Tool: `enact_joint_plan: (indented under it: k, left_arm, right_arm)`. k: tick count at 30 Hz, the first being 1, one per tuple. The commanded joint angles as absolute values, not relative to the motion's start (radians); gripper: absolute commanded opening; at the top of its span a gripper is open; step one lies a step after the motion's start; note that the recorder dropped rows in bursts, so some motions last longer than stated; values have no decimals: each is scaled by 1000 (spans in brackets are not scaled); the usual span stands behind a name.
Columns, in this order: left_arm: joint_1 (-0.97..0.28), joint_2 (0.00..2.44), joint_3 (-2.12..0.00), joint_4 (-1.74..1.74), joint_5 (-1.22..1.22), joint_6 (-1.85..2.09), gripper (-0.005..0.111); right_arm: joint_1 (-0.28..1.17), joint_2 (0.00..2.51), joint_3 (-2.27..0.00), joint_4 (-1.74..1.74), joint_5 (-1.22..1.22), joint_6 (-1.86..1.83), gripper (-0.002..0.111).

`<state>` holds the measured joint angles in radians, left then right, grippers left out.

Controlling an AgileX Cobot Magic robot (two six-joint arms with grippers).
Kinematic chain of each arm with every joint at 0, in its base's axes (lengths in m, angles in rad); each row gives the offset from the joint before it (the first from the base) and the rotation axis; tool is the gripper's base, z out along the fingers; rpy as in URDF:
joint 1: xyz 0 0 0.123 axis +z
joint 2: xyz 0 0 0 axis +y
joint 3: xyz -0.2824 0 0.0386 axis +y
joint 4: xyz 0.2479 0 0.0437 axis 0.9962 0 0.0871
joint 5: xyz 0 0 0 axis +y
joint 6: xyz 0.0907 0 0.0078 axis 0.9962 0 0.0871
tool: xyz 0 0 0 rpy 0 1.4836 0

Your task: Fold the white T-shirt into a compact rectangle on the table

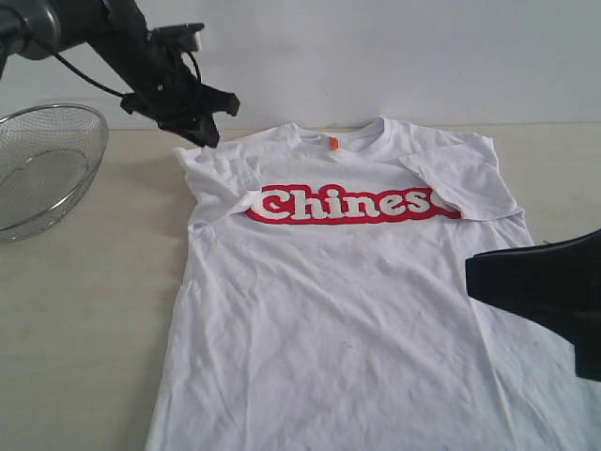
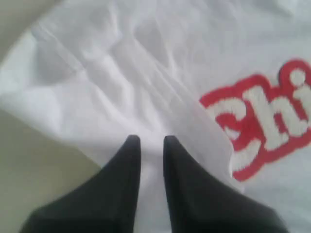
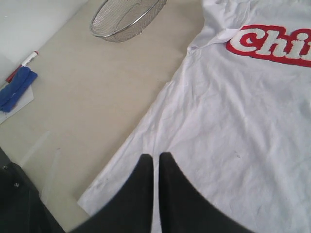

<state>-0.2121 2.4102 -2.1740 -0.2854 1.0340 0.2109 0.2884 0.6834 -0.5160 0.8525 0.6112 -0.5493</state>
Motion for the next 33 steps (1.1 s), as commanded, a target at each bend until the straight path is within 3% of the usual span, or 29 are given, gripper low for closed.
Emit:
enact_joint_plan:
  k: [1, 13, 33]
  left_arm:
    - [-267, 2438, -2095, -291, 1073, 225, 17]
    - [-374, 2470, -2046, -269, 1052, 224, 17]
    - [-358, 2405, -2048, -87, 1105, 119, 17]
  right_arm:
    - [289, 678, -513, 856, 609, -559, 0]
    - [289, 678, -513, 856, 607, -568, 0]
    - [289, 678, -513, 859, 613, -570, 0]
